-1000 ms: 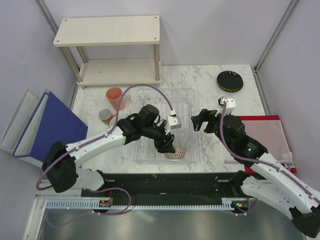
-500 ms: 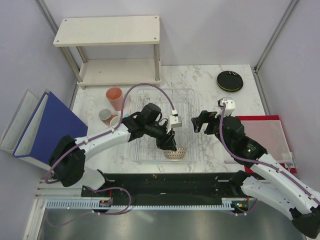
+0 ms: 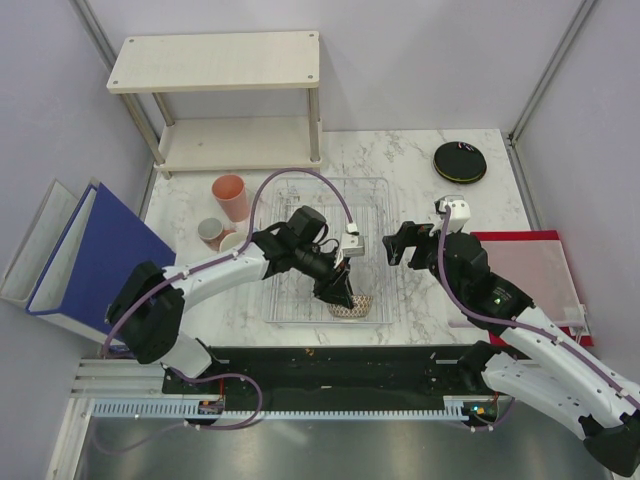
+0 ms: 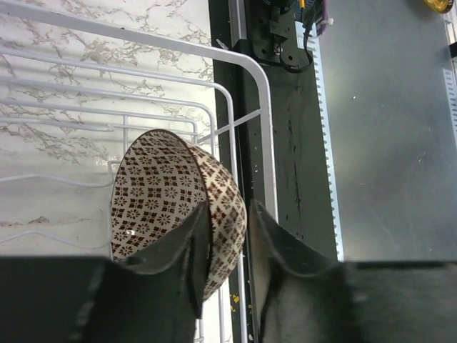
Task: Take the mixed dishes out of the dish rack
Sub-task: Pick up the bowl from the dish rack.
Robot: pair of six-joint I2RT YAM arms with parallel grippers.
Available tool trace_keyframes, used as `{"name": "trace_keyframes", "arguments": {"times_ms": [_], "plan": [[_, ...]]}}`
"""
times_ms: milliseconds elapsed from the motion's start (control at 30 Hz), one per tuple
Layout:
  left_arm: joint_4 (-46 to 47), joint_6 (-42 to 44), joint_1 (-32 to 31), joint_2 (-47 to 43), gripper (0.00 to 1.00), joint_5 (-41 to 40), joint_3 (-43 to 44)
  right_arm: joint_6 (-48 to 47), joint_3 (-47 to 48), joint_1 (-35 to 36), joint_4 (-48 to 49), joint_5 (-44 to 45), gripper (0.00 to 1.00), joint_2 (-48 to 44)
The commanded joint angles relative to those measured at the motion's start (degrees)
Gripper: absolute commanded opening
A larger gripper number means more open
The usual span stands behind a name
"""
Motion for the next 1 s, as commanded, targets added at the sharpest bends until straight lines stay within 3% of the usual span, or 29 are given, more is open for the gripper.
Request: {"name": "trace_keyframes", "arguments": {"times_ms": [0, 233, 467, 733, 967], "plan": [[-2.15, 0.54, -0.34, 2.00, 0.30, 5.39, 1.65, -0.27, -0.63, 0.16, 1.23, 0.88, 0.98, -0.05], [-2.15, 0.28, -0.69, 2.97, 0.20, 5.48, 0.86, -0.09, -1.07, 0.16, 1.49, 0.97, 0.98, 0.04], [-2.85, 0.80, -0.78, 3.77, 0.02, 5.48, 1.74, -0.01, -1.51, 0.07, 1.49, 1.23, 0.98, -0.22], [-5.22, 0.45, 0.18, 5.43, 0.02, 5.56, 6.30, 0.08, -1.42, 0.16, 1.75, 1.23, 0.98, -0.31], [-9.70, 0.36, 1.51, 6.93, 0.02, 8.37, 15.70, 0.17, -1.51, 0.16, 1.67, 1.23, 0.98, -1.10]]}}
